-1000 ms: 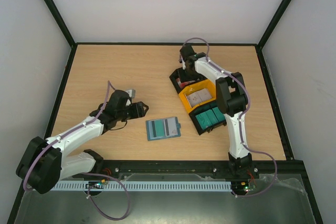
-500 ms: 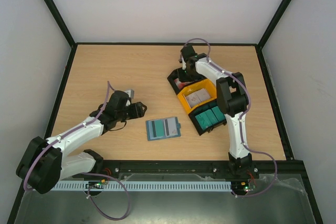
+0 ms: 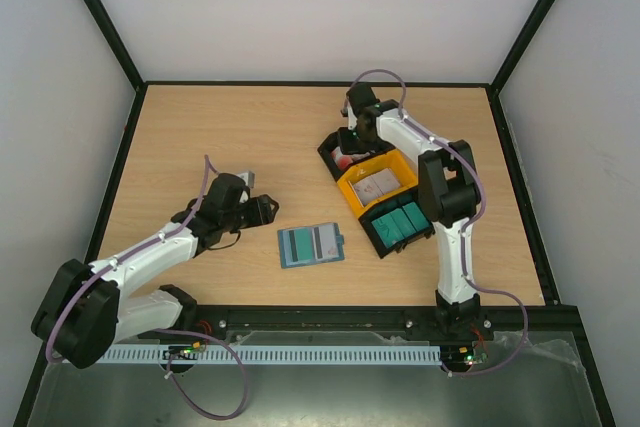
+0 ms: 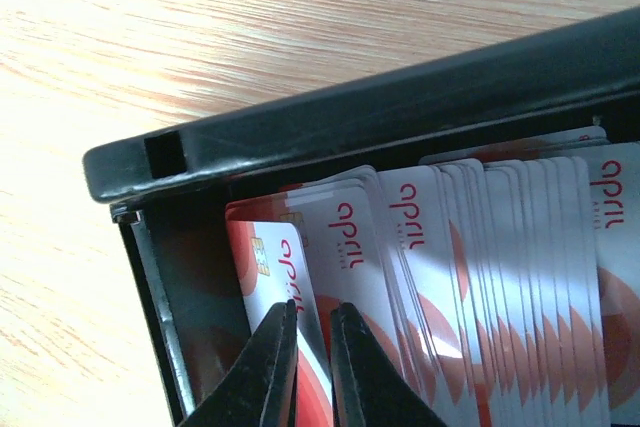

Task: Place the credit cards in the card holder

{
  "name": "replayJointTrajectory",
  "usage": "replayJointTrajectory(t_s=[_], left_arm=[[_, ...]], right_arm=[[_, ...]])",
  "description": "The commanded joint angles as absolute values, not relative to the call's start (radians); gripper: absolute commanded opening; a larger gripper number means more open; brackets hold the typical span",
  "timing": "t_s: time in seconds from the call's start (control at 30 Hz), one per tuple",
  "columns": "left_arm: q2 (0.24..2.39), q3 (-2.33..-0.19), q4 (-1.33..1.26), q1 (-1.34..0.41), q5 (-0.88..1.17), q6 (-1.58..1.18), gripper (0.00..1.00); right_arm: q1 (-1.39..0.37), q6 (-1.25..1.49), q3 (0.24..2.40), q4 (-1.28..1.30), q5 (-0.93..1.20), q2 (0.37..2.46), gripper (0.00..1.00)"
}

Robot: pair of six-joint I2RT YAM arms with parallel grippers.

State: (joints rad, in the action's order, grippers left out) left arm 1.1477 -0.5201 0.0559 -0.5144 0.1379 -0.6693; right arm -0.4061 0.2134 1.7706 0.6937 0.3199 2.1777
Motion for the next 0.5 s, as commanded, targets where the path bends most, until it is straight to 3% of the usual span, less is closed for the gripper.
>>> replayJointTrajectory(t_s=[0.0,0.47], left_arm=[[1.157,-0.499,0.038,-0.505,0.13,-0.668,0.7],[1.16,-0.486,0.029,-0.502,0.12,-0.677,0.69]], right_arm=[[-0.411,0.222,1.742,0.688,0.353,2.127,0.1],[-0.421,0.229,1.658,0.664,0.433,2.07,0.14]])
